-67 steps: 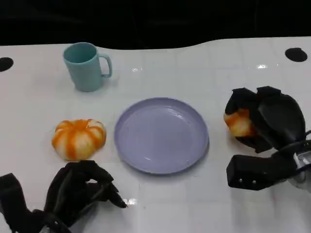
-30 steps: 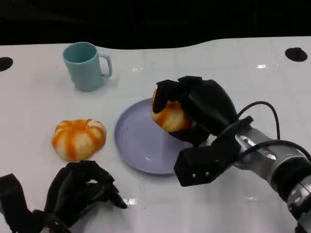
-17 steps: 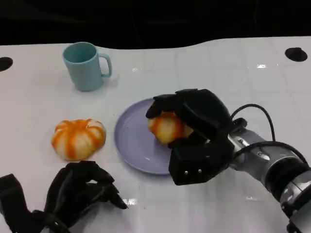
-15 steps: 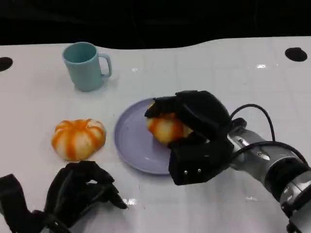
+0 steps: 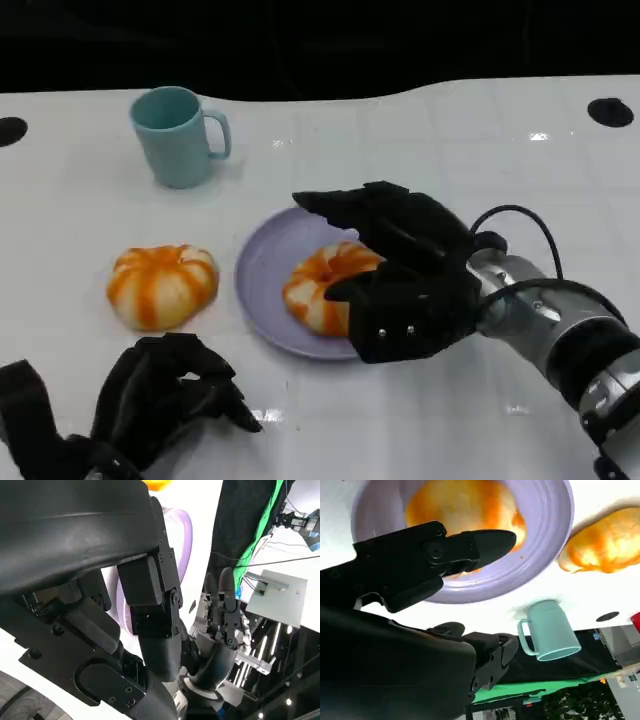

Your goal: Grasp the bread from the table and place it into the plate.

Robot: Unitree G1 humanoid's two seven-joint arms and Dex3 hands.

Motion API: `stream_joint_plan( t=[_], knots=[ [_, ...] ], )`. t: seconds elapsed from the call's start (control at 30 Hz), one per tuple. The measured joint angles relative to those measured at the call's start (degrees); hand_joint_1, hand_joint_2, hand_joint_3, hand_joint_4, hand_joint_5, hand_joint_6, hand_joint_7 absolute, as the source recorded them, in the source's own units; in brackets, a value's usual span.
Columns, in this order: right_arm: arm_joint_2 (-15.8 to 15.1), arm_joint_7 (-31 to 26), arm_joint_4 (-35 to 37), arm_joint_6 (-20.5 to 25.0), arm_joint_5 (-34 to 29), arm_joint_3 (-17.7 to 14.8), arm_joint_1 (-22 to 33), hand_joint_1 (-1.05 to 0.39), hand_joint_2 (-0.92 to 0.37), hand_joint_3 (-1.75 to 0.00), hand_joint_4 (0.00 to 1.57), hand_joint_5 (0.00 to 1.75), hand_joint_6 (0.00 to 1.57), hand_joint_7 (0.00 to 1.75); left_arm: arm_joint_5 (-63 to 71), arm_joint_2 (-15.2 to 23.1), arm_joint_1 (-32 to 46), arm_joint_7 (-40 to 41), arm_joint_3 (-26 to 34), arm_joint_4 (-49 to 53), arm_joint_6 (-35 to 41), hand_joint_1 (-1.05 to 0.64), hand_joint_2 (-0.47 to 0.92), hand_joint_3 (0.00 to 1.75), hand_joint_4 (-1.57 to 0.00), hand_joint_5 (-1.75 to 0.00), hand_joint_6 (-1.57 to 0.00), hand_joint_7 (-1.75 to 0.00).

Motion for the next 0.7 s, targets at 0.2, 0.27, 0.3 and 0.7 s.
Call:
stream_joint_plan(
  t=[0.2, 0.27, 0.3, 0.7],
  knots=[
    [-1.5, 2.5, -3.7, -0.7, 1.5, -0.5, 1.4, -0.79, -0.92, -0.19, 0.02, 0.37, 0.16, 0.03, -0.1, 0.0, 0.0, 0.0, 0.0, 0.0, 0.1, -1.05, 0.60, 0.00, -1.57, -0.60, -1.57, -0.38],
    [-2.2, 2.7, -5.5, -1.2, 1.9, -0.6, 2.5, -0.76, -0.92, -0.16, 0.04, 0.39, 0.18, 0.03, -0.1, 0.0, 0.0, 0.0, 0.0, 0.0, 0.2, -1.05, 0.60, 0.00, -1.57, -0.60, -1.57, -0.38],
    [-2.7, 2.7, -6.2, -1.7, 2.1, -0.7, 3.1, -0.73, -0.92, -0.15, 0.05, 0.41, 0.19, 0.04, -0.2, 0.0, 0.0, 0.0, 0.0, 0.0, 0.2, -1.05, 0.60, 0.00, -1.57, -0.60, -1.57, -0.37],
    [-9.4, -2.6, -14.5, -10.0, 2.4, -3.1, 11.8, -0.35, -0.86, -0.01, 0.24, 0.55, 0.40, 0.09, -0.1, 0.0, 0.0, 0.0, 0.0, 0.0, 0.2, -1.05, 0.61, 0.00, -1.57, -0.60, -1.57, -0.38]
  ],
)
